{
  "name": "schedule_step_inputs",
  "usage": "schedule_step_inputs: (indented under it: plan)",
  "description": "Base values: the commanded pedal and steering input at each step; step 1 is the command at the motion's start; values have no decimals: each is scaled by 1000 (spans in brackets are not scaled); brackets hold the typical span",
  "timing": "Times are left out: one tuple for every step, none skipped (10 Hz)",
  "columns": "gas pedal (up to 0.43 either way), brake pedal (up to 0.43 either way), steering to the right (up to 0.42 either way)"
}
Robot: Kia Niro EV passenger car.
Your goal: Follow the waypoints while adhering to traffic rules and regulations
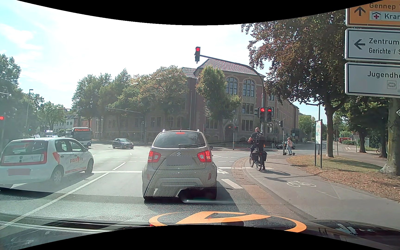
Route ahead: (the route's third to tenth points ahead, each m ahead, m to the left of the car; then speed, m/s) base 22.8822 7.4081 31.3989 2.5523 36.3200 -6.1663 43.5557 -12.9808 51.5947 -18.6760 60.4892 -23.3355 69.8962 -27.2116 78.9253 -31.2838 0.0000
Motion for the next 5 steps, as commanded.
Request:
schedule_step_inputs:
  plan:
    - [0,415,-46]
    - [0,415,-46]
    - [0,415,-46]
    - [0,415,-46]
    - [0,409,-46]
